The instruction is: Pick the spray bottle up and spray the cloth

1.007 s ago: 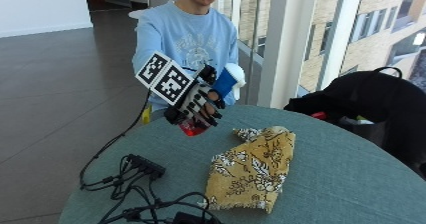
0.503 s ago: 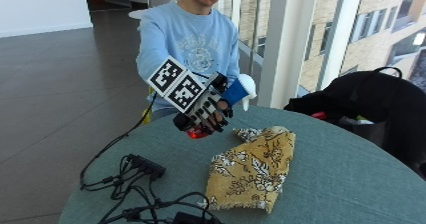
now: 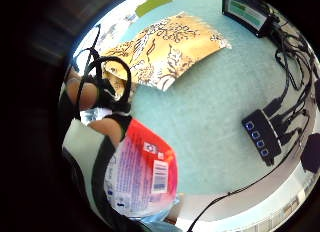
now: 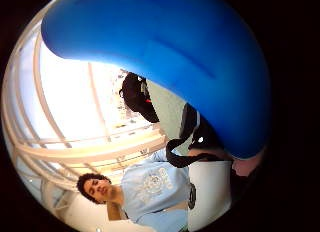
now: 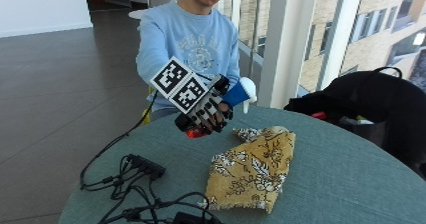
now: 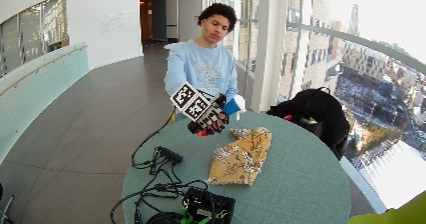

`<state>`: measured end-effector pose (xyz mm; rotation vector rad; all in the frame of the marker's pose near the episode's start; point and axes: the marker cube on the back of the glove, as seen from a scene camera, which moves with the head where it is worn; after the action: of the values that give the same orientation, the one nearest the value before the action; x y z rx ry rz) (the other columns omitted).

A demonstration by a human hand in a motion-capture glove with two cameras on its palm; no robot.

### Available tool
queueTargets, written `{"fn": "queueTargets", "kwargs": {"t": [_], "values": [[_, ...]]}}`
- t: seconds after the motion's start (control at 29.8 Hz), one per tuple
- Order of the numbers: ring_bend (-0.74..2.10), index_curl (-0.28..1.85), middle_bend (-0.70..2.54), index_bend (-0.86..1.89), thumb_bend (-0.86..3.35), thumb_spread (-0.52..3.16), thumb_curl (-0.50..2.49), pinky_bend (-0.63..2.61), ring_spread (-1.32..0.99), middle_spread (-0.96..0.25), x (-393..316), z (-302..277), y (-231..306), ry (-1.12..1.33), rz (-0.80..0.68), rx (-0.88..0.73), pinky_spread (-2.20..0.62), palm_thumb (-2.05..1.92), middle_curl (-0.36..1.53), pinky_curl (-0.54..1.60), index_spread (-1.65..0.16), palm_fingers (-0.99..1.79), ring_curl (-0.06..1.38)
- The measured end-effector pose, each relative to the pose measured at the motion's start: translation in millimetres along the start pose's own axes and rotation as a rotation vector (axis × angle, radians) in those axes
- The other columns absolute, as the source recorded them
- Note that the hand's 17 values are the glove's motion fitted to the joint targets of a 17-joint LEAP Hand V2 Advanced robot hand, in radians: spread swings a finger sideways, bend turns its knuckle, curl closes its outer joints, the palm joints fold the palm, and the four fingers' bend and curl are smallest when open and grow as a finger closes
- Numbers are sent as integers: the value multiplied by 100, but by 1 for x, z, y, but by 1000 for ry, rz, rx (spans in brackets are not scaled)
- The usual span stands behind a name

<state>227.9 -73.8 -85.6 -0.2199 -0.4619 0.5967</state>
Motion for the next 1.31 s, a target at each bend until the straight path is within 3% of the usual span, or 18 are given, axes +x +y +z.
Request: {"fn": "queueTargets", "kwargs": {"t": [0.77,1.04,1.31], "values": [[56,22,39,10,-2,99,53,35,-5,-8,-2,7,1,20,8,-24,10,83,47,38,-22,111,39],[56,22,39,9,-2,100,53,35,-4,-8,-47,27,12,-70,-187,54,10,83,47,38,-22,110,39],[53,23,39,11,-2,102,53,30,-4,-9,-120,92,19,-248,-401,94,11,83,47,36,-22,104,39]]}}
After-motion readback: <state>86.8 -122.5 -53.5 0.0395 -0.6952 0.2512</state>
